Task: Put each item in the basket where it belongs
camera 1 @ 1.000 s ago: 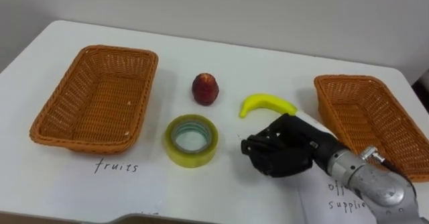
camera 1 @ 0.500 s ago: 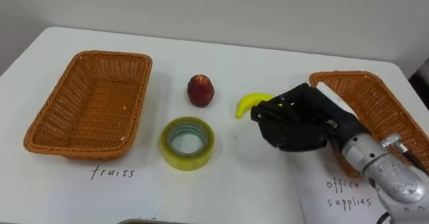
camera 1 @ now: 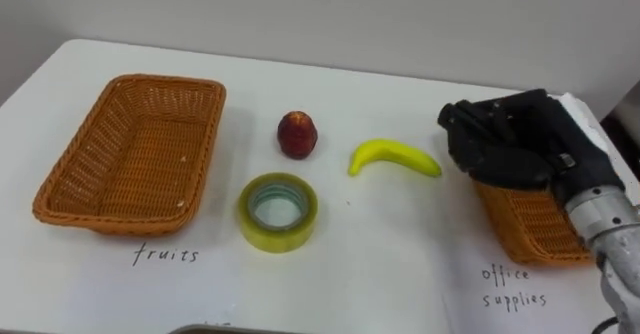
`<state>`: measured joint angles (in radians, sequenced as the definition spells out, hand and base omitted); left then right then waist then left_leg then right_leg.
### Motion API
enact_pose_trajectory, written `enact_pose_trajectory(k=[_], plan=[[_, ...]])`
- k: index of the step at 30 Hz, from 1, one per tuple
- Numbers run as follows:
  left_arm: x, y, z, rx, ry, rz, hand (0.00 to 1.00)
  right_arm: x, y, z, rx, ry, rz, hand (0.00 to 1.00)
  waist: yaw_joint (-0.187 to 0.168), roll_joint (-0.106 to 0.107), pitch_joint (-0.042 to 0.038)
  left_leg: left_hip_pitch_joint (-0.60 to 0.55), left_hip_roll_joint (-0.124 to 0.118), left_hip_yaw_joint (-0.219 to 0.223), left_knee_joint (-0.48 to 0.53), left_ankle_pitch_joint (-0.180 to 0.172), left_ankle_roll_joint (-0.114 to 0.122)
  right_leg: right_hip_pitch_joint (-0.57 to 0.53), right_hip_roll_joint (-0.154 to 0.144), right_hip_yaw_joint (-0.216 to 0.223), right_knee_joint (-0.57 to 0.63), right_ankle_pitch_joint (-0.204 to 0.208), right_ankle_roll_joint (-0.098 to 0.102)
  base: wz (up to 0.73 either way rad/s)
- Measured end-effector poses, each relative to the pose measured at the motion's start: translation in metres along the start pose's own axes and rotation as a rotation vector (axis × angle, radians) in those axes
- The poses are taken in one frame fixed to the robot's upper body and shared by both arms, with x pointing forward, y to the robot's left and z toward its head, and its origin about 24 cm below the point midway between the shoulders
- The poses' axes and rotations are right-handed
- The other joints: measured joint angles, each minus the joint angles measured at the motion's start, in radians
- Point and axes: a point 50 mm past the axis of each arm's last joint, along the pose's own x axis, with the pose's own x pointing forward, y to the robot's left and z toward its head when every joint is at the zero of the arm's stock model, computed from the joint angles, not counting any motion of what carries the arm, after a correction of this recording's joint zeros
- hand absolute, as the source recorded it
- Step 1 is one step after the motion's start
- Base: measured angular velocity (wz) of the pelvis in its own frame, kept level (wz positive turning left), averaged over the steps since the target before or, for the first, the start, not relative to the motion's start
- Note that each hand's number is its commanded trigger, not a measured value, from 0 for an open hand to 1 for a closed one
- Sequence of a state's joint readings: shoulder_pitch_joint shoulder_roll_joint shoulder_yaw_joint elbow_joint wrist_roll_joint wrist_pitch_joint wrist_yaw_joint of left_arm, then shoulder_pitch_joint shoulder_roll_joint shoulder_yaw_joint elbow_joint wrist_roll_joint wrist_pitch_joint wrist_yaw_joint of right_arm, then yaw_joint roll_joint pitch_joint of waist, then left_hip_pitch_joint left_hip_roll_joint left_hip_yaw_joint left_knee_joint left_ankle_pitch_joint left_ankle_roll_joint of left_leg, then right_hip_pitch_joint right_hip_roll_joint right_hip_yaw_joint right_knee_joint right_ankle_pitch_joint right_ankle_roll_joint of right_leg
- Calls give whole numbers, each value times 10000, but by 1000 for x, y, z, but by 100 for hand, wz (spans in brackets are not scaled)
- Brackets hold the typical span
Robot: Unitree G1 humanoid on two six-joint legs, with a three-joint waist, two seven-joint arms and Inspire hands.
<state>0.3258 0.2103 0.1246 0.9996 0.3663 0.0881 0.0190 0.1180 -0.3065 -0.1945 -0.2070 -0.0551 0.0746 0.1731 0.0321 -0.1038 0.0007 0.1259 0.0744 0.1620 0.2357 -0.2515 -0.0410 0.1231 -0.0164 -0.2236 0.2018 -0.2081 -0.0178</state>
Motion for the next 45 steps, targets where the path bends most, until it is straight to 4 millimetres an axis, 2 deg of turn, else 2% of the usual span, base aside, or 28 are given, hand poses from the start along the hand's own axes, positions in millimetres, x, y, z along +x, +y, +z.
enact_pose_trajectory(k=[10,19,27,37,45], plan=[[-2,0,-9,-210,215,34,0,-4,-27,0,-178,11,-1571,100,-392,-15,-2,50,0,9,-17,0,-1,37,-10,27,4,-3,4,0],[-2,1,-7,-253,108,95,0,0,-38,-10,-161,382,-2228,100,-545,-14,0,83,1,3,-15,0,0,22,-5,32,6,-2,3,0],[-2,2,-7,-255,94,201,0,-1,-39,-21,-169,805,-2284,100,-541,-53,0,85,-1,2,-18,1,0,-1,4,25,18,-1,2,0],[-2,3,-4,-253,-4,200,0,-3,-38,-40,-106,1595,-2261,100,-529,-183,40,62,1,5,-17,0,0,-14,13,14,-4,-1,3,0],[-2,1,-4,-173,-28,-55,0,-3,-35,-45,-289,1859,-2077,100,-510,-125,32,61,2,7,-17,0,0,-14,25,-1,3,0,3,0]])
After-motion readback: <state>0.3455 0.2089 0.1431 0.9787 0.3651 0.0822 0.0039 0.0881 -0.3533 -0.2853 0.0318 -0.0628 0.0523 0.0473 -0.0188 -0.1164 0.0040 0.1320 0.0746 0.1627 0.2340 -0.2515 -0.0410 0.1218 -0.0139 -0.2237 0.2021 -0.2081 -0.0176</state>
